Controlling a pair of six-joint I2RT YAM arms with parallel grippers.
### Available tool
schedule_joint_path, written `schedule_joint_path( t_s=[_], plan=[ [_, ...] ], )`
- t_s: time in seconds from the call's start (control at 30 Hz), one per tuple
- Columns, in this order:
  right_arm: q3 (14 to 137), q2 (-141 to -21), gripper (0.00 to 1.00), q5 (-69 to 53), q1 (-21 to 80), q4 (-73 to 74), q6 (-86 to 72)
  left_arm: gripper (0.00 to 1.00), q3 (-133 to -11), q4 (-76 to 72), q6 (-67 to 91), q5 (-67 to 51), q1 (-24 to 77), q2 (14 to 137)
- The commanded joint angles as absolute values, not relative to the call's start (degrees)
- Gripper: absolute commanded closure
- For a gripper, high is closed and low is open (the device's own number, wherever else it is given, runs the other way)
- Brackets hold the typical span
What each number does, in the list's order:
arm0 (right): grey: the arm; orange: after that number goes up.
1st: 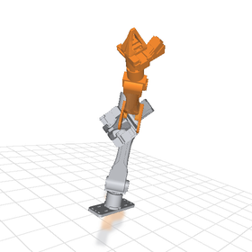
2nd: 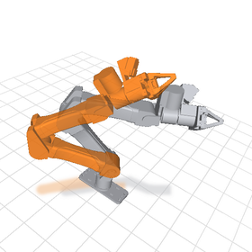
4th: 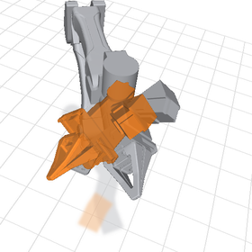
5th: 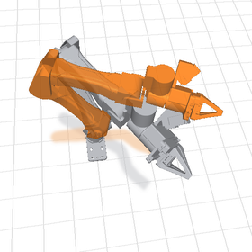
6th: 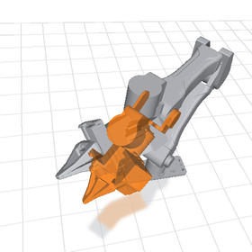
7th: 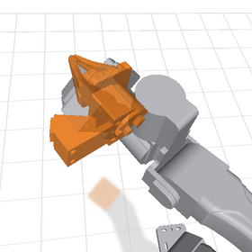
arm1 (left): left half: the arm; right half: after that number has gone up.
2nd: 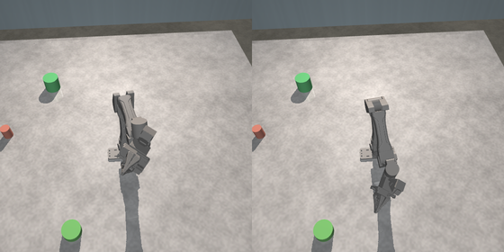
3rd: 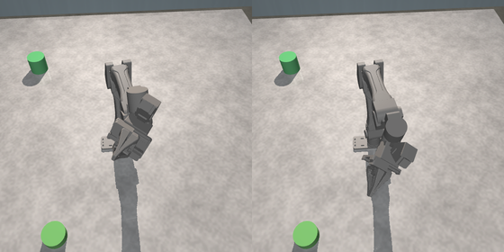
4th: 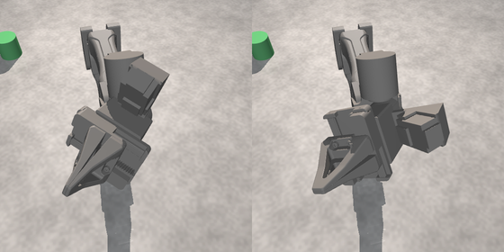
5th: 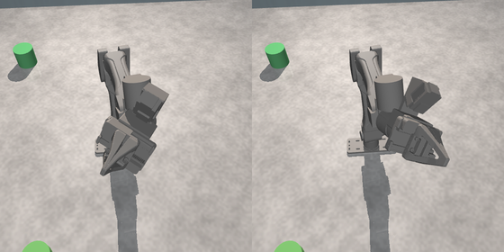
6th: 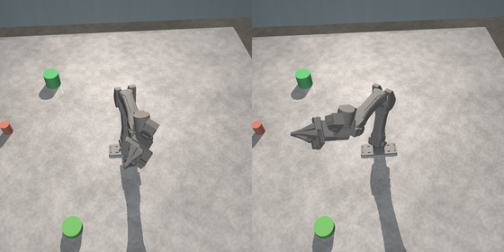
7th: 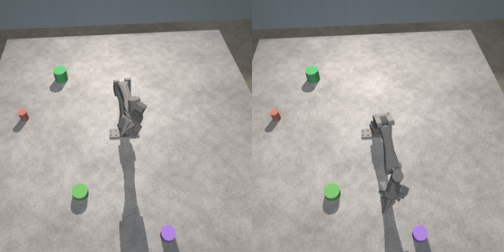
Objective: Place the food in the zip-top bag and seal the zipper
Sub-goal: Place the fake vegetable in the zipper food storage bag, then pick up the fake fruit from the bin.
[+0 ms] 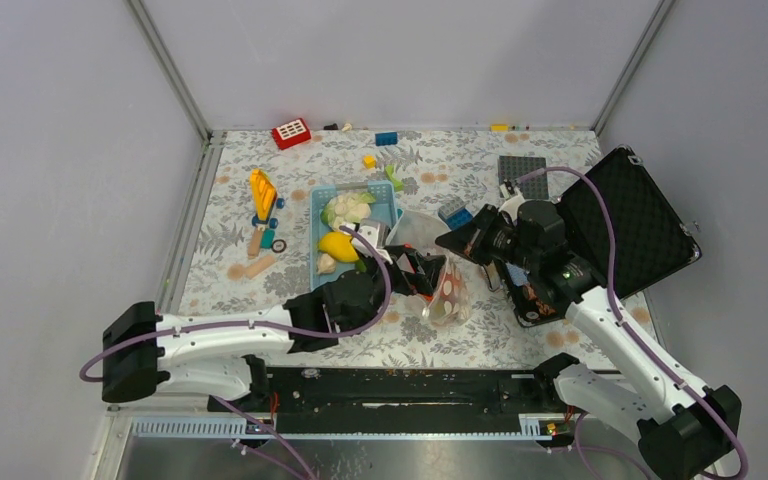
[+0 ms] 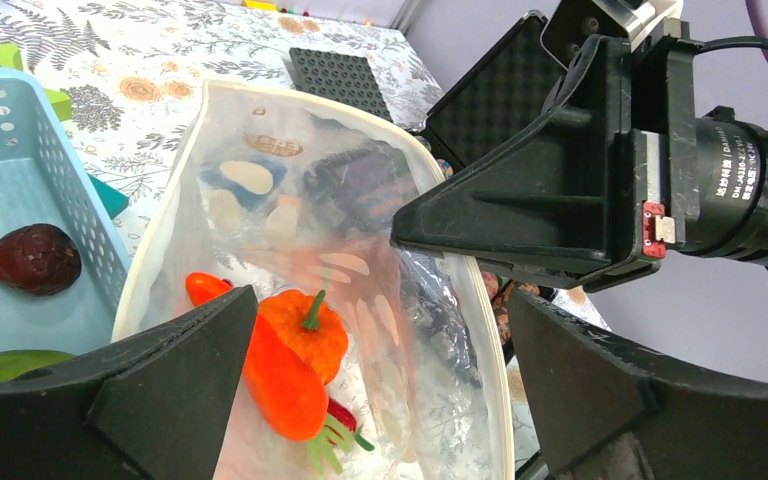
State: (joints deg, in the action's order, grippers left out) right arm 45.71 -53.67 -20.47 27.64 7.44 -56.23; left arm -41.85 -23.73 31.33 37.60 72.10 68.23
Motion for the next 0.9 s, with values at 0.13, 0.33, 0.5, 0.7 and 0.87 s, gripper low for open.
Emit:
schedule_joint_path(
  t_s=[0.13, 0.33, 0.5, 0.7, 0.87],
  plan=[
    [45.7, -53.2, 1.00, -18.0, 27.4, 6.7, -54.4, 0.01, -50.0, -7.9, 29.3, 40.9, 72.1, 62.2],
    [45.8, -51.6, 1.00, -14.2, 27.3, 12.1, -49.3, 0.01, -50.6, 1.4, 28.2, 40.2, 65.8, 54.5],
    [46.5, -50.6, 1.00, -11.4, 27.2, 16.5, -45.9, 0.01, -51.4, 9.3, 33.1, 29.6, 53.1, 53.3],
    [46.7, -50.4, 1.00, -10.9, 27.2, 18.4, -44.2, 0.01, -56.0, 16.4, 32.2, 14.4, 40.2, 61.1],
    [46.9, -50.6, 1.00, -11.1, 27.2, 19.2, -43.0, 0.01, -58.8, 16.5, 27.9, 11.1, 36.3, 67.9]
  ],
)
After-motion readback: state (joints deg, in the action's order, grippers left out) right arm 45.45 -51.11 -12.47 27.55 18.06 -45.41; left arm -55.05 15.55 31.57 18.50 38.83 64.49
